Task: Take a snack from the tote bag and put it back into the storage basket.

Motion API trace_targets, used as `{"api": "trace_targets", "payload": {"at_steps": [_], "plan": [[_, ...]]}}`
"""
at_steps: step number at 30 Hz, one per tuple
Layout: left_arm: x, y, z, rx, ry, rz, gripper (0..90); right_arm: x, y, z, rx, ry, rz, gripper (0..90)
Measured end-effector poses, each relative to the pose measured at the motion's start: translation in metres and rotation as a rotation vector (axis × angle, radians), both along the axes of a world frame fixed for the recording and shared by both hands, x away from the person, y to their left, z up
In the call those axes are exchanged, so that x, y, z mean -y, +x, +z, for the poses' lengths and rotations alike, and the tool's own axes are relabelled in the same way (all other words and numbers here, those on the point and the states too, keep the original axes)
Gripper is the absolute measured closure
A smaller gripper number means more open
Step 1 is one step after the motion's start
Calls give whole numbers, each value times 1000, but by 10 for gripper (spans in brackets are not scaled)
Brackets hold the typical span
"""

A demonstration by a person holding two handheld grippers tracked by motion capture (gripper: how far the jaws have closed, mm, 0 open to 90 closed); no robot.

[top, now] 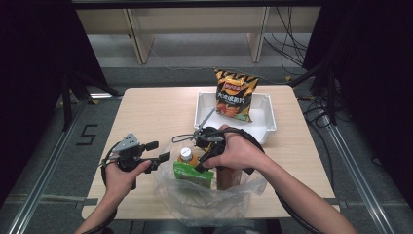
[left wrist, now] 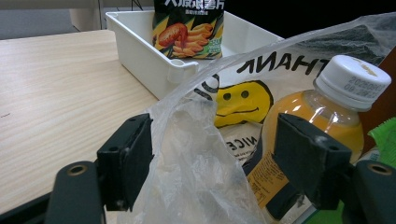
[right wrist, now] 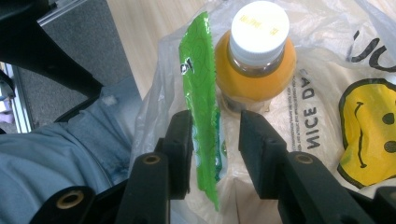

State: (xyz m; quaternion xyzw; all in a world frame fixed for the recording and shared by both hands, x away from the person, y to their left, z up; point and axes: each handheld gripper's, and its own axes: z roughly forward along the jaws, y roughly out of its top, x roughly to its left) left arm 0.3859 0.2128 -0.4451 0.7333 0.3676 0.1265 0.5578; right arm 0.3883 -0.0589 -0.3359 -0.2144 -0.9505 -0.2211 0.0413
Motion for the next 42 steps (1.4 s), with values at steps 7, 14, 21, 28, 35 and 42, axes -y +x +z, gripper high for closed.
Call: {"api": "trace_targets", "payload": {"at_steps": [7, 14, 21, 28, 35, 42], "plan": [[0, 0, 0, -3, 3, 5, 277, -1, 0, -2, 9, -12, 16, 650], [0, 0, 0, 1, -1, 0, 277, -3, -1, -5, 3, -33, 18, 651], [0, 0, 0, -1, 0, 0, 278, -6, -2, -6, 4, -62, 16, 656], [0, 0, 0, 0, -1, -1, 278, -9, -3, -6, 9, -94, 38, 692], [0, 0, 0, -1, 0, 0, 277, -12, -3, -6, 12, -137, 57, 737], [0, 0, 0, -1, -1, 0, 277, -14, -3, -7, 12, -160, 68, 805]]}}
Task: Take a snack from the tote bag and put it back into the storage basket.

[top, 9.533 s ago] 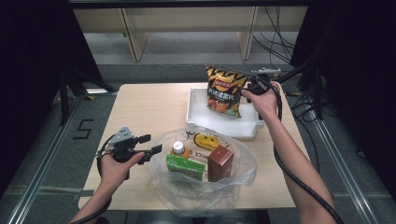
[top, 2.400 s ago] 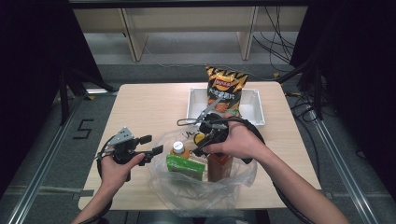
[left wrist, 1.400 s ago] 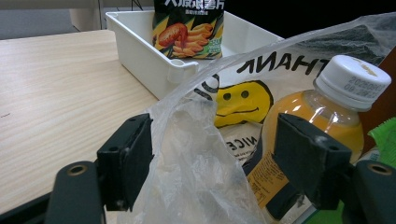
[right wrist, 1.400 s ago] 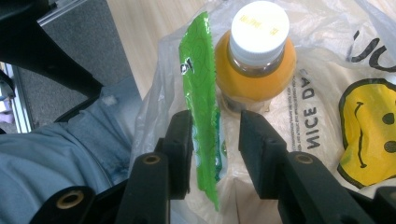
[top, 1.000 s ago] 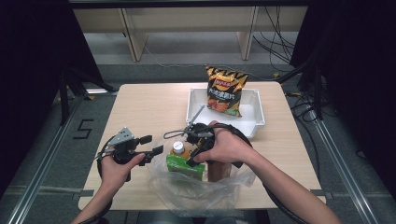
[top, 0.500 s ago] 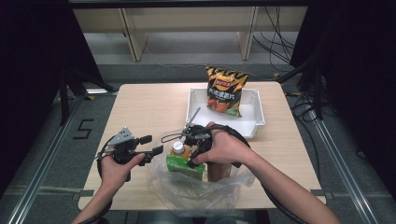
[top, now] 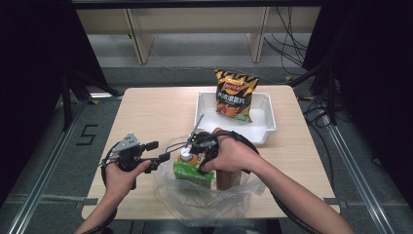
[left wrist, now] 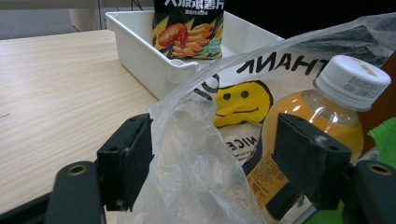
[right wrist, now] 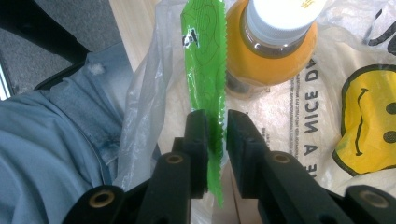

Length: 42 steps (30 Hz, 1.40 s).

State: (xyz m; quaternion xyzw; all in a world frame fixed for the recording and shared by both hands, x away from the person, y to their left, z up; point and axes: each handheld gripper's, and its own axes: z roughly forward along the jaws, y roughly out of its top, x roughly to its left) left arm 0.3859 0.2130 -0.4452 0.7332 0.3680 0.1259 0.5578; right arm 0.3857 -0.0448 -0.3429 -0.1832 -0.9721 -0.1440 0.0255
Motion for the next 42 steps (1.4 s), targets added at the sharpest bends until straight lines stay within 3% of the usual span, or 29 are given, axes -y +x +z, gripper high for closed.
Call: {"api": "trace_targets", "payload": {"at_steps": [9, 21, 28, 42], "plan": [[0, 0, 0, -2, 3, 4, 278, -1, -1, 0, -4, -25, 3, 900], [1, 0, 0, -4, 5, 4, 278, 2, -4, 5, 5, -8, 7, 900], [1, 0, -1, -10, 3, 8, 277, 8, -4, 15, 11, 32, -1, 900], [1, 0, 0, -10, 3, 9, 278, 21, -4, 35, 55, 166, -16, 900]]}}
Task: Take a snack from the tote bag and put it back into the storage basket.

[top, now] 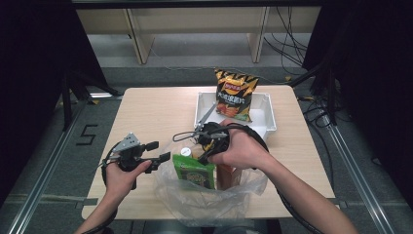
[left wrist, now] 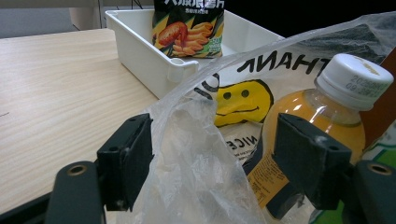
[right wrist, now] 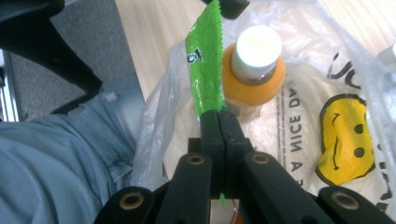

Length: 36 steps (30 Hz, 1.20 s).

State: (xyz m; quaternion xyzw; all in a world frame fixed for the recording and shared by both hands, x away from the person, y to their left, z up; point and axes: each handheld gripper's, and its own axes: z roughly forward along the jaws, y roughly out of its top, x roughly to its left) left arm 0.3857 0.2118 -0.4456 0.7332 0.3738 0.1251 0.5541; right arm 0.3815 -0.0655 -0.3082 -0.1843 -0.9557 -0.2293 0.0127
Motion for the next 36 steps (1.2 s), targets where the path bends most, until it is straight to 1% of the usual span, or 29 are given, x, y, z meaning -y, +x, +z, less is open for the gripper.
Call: {"api": "trace_targets", "payload": {"at_steps": [1, 4, 5, 7, 8, 9, 12, 14, 16, 17, 18, 21, 23, 24, 26, 29, 36], "plan": [[0, 0, 0, 0, 0, 1, 277, 1, 0, 1, 2, 1, -9, 900], [0, 0, 0, 0, -1, 0, 277, 2, 0, 4, 5, 14, -1, 900], [0, 0, 0, 0, -1, 1, 278, 2, 0, 5, 2, 9, -9, 900], [-1, 0, 0, 6, 4, -3, 277, 3, 0, 5, 6, 18, -1, 900], [-1, 0, 0, 6, 3, -3, 278, 3, 0, 6, 6, 20, -12, 900], [-1, 1, 0, 7, 5, -3, 278, 4, 0, 7, 7, 24, -11, 900], [-1, 0, 0, 8, 1, 0, 278, 5, 0, 9, 15, 44, -13, 900], [-1, 1, 0, 8, 7, -2, 278, 6, 0, 12, 18, 56, -14, 900], [-1, 1, 0, 6, 7, -2, 278, 7, 0, 14, 28, 71, -1, 900], [-1, 1, 0, 6, 6, -1, 278, 7, -2, 16, 12, 85, -19, 900], [0, 1, 0, 0, 0, 4, 278, 7, -2, 17, 14, 90, -18, 900], [0, 1, -1, 0, -5, -1, 278, 10, -2, 21, 31, 113, -17, 900], [-1, 1, -1, 6, 1, -5, 278, 11, -1, 23, 41, 127, -18, 900], [-1, 1, -1, 5, 1, -4, 279, 12, -2, 25, 38, 130, -24, 900], [-1, 1, -1, 5, 0, -4, 279, 13, -2, 27, 52, 145, -22, 900], [-1, 1, -1, 3, 0, 3, 279, 15, -2, 29, 61, 160, -20, 900], [-2, 1, -1, -1, -1, 7, 279, 19, -3, 35, 69, 189, -21, 900]]}}
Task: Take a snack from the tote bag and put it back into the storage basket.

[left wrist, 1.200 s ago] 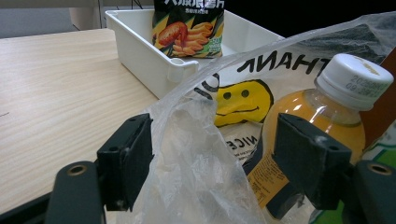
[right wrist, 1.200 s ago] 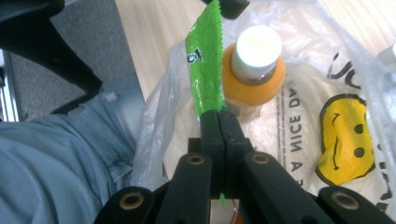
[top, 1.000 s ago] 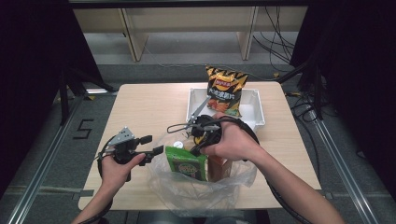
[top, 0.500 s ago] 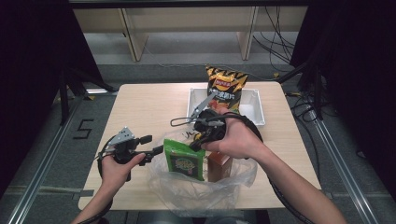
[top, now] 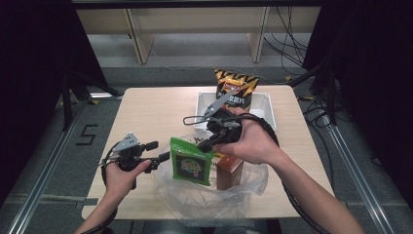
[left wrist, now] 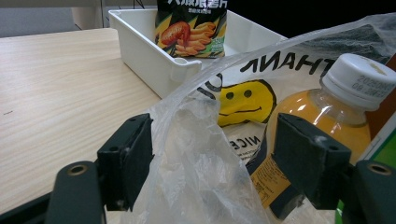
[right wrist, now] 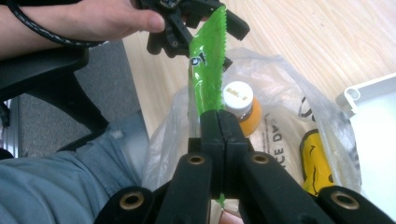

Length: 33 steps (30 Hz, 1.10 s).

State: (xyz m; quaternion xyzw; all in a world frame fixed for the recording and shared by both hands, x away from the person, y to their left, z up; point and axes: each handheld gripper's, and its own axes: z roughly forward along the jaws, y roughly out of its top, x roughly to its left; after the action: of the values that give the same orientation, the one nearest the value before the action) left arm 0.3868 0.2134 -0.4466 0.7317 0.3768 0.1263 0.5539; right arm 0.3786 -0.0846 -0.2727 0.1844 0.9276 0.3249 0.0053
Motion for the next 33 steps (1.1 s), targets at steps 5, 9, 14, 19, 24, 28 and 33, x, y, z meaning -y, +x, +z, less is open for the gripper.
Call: {"api": "trace_targets", "payload": {"at_steps": [5, 9, 14, 19, 24, 28, 33], "plan": [[0, 0, 0, 0, -2, 2, 279, 4, 0, 4, 2, 16, -14, 900], [-1, 1, 0, 7, 4, -1, 279, 5, -1, 7, 9, 27, -22, 900], [-1, 1, -1, 7, 3, -5, 279, 9, -1, 8, 25, 54, -23, 900], [-1, 1, -1, 5, 6, 0, 279, 13, -1, 10, 23, 86, -27, 900], [-1, 1, -1, 3, -2, -2, 279, 16, -1, 13, 30, 109, -29, 900], [-1, 1, -1, 3, -1, -3, 279, 18, -1, 17, 32, 117, -34, 900], [-1, 1, -1, 3, 0, -3, 279, 20, -1, 20, 48, 127, -40, 900]]}}
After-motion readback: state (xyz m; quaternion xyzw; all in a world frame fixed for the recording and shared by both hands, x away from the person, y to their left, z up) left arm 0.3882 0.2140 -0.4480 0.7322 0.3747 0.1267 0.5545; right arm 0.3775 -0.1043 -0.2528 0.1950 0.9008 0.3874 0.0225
